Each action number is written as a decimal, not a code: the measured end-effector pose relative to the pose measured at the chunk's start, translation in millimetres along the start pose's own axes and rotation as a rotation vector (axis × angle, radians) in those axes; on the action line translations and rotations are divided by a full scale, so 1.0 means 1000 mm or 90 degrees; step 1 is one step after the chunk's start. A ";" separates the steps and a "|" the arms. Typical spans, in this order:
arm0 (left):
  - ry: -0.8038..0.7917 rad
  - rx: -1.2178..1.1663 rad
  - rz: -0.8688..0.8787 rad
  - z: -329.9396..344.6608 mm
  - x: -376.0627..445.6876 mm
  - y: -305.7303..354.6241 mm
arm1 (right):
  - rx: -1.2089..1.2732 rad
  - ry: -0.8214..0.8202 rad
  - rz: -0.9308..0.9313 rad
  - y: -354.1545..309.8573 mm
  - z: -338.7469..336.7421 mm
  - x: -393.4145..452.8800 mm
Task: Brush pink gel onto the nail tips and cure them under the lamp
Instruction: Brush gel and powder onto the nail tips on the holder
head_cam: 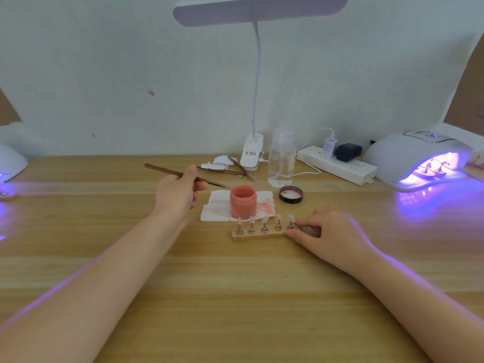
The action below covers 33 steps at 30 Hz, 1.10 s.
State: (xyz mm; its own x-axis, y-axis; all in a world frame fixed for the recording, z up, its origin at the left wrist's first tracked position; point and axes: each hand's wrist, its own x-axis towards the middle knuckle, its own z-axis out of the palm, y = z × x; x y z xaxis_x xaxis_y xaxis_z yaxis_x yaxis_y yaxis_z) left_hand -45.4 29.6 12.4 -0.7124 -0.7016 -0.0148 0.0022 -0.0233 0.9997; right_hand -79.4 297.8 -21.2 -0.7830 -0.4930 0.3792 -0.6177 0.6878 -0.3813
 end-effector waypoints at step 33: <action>-0.121 -0.231 0.074 0.010 -0.035 0.017 | 0.023 0.017 -0.034 -0.008 -0.005 -0.002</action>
State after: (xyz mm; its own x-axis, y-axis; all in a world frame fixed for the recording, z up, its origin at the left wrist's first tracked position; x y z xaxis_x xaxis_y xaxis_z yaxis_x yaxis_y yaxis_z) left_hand -27.4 60.8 30.6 -0.8095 -0.5714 0.1347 0.3128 -0.2256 0.9227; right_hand -72.9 295.9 -15.2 -0.7467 -0.5138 0.4224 -0.6614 0.6411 -0.3893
